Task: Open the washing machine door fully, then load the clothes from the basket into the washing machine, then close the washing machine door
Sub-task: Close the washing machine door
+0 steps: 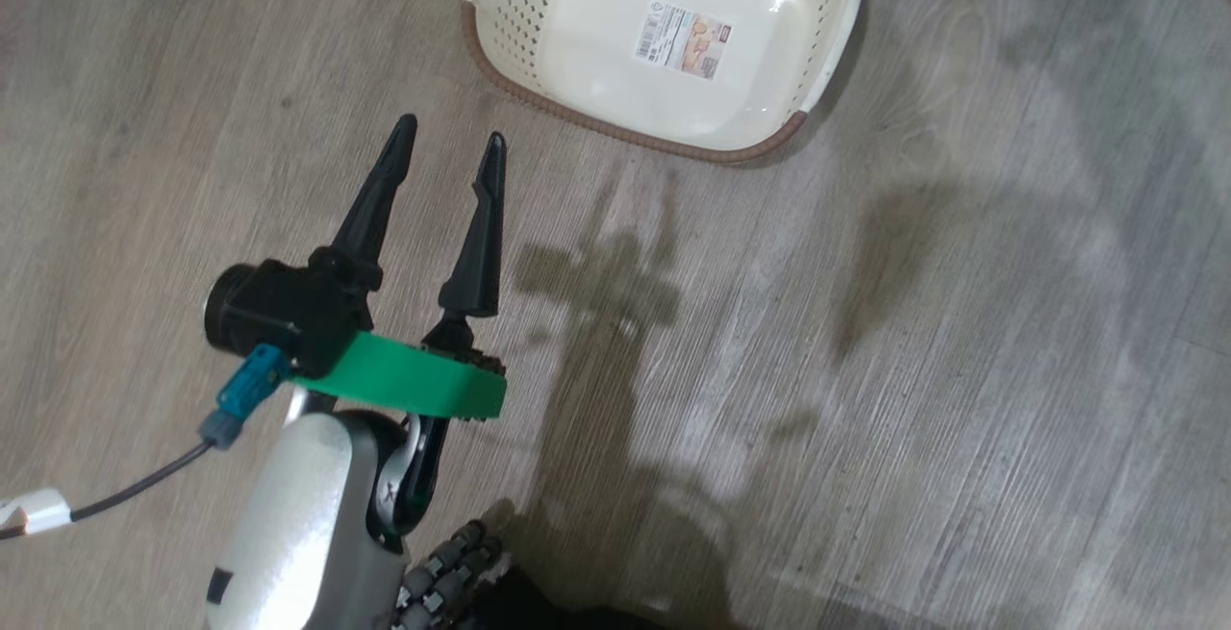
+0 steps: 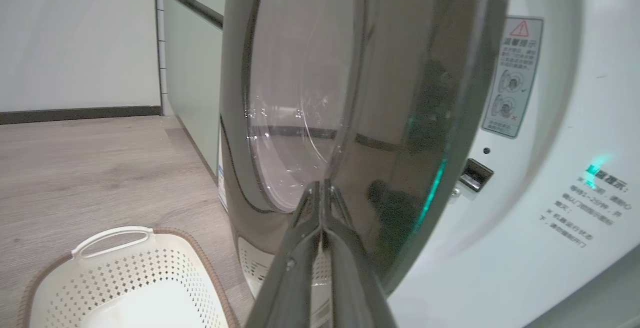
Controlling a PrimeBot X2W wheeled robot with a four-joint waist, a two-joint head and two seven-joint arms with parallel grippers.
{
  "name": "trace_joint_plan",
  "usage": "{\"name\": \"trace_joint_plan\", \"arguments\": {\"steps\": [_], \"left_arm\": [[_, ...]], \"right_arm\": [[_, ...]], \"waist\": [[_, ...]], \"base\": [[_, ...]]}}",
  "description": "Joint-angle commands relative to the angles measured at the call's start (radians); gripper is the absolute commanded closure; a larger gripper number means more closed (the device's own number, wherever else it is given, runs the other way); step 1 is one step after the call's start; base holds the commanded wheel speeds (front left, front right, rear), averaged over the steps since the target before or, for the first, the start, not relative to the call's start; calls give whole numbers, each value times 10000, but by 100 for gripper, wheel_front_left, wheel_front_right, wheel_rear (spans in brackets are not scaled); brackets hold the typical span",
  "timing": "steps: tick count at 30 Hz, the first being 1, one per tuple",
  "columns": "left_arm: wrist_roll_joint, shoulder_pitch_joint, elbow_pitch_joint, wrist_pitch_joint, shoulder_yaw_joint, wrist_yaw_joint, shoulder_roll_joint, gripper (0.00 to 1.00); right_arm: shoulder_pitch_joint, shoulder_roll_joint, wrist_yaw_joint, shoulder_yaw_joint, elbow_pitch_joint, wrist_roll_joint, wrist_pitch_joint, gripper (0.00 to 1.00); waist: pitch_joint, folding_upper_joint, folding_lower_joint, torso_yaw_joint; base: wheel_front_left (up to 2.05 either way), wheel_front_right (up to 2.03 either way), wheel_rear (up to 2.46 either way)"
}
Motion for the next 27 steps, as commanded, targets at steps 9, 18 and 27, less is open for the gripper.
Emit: {"name": "trace_joint_plan", "arguments": {"steps": [9,18,27], "left_arm": [[-271,-254,-458,-95,66,195,137,0],[-481,-356,-500,-95,-136,282,137,0],[-662,-401,-442,-95,-398,619,137,0]], "right_arm": [[-1560,260,-2,143,1479,-123,-62,100],[-3265,305,-2,811,2762,-276,14,100],[-4654,377,-2,289,4292,-660,-12,100]], "waist": [[397,0,-2,262],[833,0,-2,537],[1073,0,-2,796]], "base": [[0,0,0],[0,0,0],[0,0,0]]}}
